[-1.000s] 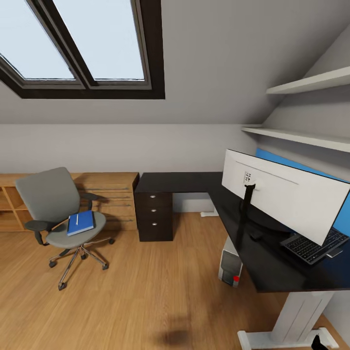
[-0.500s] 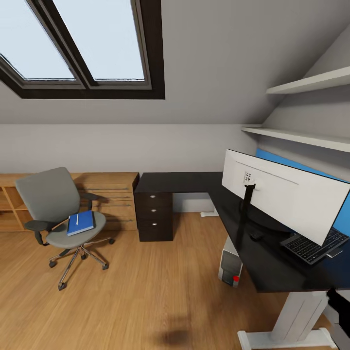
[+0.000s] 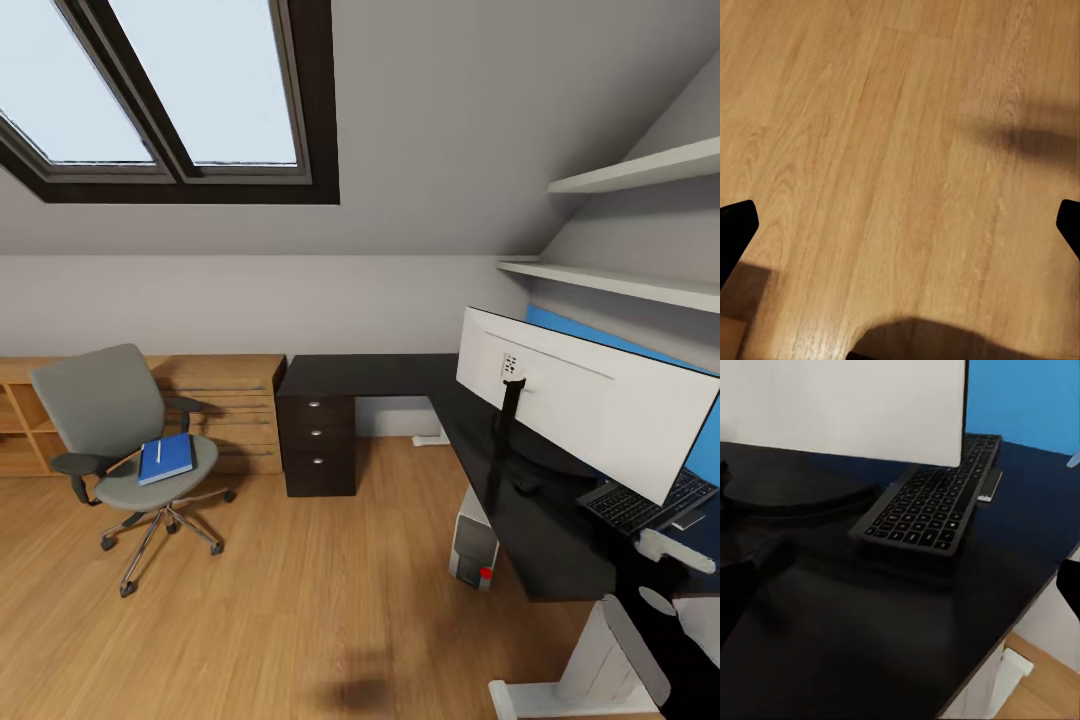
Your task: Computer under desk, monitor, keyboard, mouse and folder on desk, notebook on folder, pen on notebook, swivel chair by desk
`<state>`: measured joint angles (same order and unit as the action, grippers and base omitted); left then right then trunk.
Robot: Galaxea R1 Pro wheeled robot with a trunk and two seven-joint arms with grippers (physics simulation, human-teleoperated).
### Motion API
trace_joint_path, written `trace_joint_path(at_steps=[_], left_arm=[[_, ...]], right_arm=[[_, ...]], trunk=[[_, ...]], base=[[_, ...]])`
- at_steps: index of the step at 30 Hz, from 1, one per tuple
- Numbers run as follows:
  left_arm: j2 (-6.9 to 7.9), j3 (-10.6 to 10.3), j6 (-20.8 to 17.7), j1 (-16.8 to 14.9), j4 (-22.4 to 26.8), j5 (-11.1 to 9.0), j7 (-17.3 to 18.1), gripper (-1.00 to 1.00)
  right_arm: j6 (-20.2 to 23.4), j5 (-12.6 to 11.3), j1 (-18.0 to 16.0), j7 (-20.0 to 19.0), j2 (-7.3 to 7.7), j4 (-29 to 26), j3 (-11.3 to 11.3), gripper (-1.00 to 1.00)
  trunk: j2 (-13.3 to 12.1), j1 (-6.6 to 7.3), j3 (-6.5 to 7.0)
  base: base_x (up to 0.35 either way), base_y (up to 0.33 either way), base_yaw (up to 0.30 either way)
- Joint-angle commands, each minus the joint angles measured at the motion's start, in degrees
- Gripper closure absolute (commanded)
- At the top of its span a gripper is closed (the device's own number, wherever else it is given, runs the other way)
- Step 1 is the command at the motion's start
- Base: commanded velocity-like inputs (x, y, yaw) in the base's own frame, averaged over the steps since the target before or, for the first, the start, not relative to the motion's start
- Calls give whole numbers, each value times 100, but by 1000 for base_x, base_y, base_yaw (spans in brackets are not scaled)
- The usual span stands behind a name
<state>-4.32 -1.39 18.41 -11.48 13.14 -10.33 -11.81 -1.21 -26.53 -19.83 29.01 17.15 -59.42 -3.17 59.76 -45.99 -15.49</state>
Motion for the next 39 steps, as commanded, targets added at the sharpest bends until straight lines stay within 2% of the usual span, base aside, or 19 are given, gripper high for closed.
trace_joint_path(at_steps=[1,2,3,5,6,7,8,9,11,13,14,17,18,21,23,25,29,33,39], left_arm=[[-2,-17,12,-4,6,-37,-14,-100],[-43,-19,-30,-4,121,-38,-14,-100],[-62,-19,-37,-4,168,-39,-18,-100],[-151,-19,-54,-4,427,-39,-28,-100],[-331,-19,-264,-4,1281,-27,-44,-100],[-350,-19,-413,-4,1447,-26,-47,-100],[-381,-19,-859,-4,1839,-28,-53,-100],[-392,-19,-1146,-4,2059,-30,-57,-100],[-481,-18,-2707,-4,3354,-40,-73,-100],[-513,-17,-3182,-4,3867,-43,-71,-100],[-540,6,-3819,-4,4756,-59,-45,-100],[-536,14,-3922,-4,4895,-65,-34,-100],[-502,21,-3976,-4,4932,-60,-33,-100],[-490,23,-3992,-4,4936,-58,-34,-100],[-490,15,-3999,-4,4929,-57,-39,-100],[-490,14,-4000,-4,4928,-57,-39,-100],[-491,12,-4005,-4,4920,-63,-40,-100],[-491,10,-4003,-4,4874,-60,-41,-100],[-498,5,-4001,-4,4798,-57,-41,-100]], right_arm=[[31,-36,-32,24,-26,-12,98,-100],[316,-3,-304,36,-166,-10,417,-100],[411,1,-384,36,-194,5,451,-100],[900,1,-751,35,-318,135,533,-100],[1496,-3,-1370,31,-524,584,579,-100],[1534,-4,-1436,30,-553,660,581,-100],[1584,-3,-1537,29,-613,826,587,-100],[1597,-3,-1573,28,-640,914,589,-100],[1600,29,-1663,10,-777,1341,625,-100],[1599,59,-1686,3,-833,1466,660,-100],[1610,142,-1716,-29,-917,1641,914,-100],[1614,158,-1721,-108,-940,1723,1128,-100],[1562,185,-1732,-374,-1022,2153,1421,-100],[1469,194,-1817,-495,-1048,2501,1506,-100],[1245,198,-1988,-555,-1058,2873,1545,-100],[1098,199,-2027,-565,-1061,2983,1552,-100],[360,165,-2078,-575,-1073,3257,1556,-100],[-75,156,-2090,-573,-1081,3446,1559,-100],[-255,162,-2094,-572,-1068,3544,1554,-100]], trunk=[[5,0,-8],[5,0,-8],[5,0,-8],[5,0,-8],[5,0,-8],[5,0,-8],[5,0,-8],[5,0,-8],[5,0,-8],[5,0,-8],[5,0,-8],[5,0,-8],[5,0,-8],[5,0,-8],[5,0,-8],[5,0,-8],[5,0,-8],[5,0,-8],[5,0,-8]], base=[[0,0,0],[0,0,0],[0,0,0],[0,0,0],[0,0,0],[0,0,0],[0,0,0],[0,0,0],[0,0,0],[0,0,0],[0,0,0],[0,0,0],[0,0,0],[0,0,0],[37,3,0],[138,27,0],[250,54,0],[304,24,0],[324,6,0]])
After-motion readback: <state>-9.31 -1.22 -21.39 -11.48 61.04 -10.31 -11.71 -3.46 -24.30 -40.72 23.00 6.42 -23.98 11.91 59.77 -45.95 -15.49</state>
